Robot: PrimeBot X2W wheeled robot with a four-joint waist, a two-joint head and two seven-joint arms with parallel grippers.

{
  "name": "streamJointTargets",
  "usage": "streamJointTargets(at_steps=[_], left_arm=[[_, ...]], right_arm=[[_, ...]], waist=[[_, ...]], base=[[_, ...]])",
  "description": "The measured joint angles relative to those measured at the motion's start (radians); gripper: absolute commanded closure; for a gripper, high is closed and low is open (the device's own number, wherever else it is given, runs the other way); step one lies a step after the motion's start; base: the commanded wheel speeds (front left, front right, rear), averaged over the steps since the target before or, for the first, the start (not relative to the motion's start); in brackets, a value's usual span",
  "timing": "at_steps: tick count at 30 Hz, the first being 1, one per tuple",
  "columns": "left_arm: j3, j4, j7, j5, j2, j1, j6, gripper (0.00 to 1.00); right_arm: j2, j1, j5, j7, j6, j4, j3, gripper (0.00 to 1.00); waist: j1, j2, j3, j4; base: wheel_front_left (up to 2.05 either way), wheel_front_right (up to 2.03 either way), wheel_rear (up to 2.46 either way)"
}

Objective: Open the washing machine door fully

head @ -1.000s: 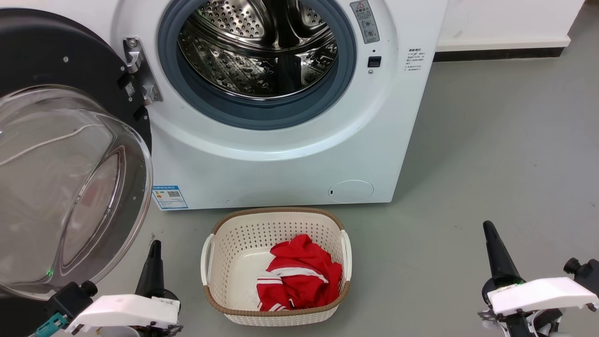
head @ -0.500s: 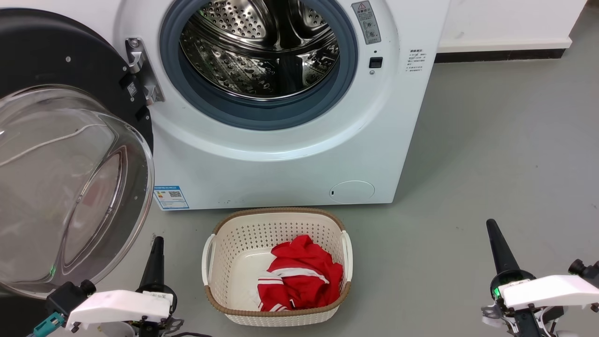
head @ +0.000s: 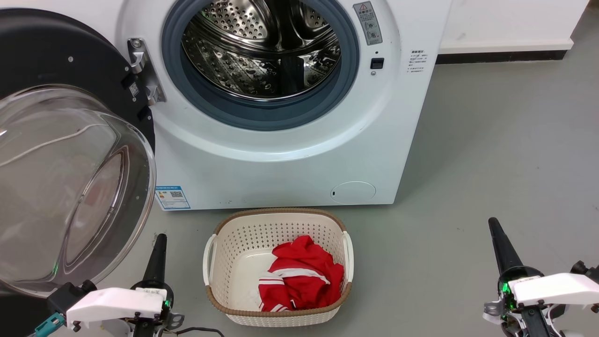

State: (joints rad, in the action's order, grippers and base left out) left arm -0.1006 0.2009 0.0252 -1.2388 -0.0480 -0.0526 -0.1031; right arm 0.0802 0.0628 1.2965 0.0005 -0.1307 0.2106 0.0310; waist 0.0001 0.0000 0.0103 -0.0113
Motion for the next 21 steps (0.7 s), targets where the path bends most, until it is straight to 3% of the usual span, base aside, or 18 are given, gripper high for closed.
streamJointTargets(at_steps=[21], left_arm=[[-0.006,0.023,0.047,-0.189,0.000,-0.027,-0.012,1.00]], right_arm=[[0.000,0.020,0.175,0.042,0.000,0.016,0.023,1.00]], waist=[[0.0000,0.0000,-0.003,0.005]], base=[[0.00,0.00,0.00]])
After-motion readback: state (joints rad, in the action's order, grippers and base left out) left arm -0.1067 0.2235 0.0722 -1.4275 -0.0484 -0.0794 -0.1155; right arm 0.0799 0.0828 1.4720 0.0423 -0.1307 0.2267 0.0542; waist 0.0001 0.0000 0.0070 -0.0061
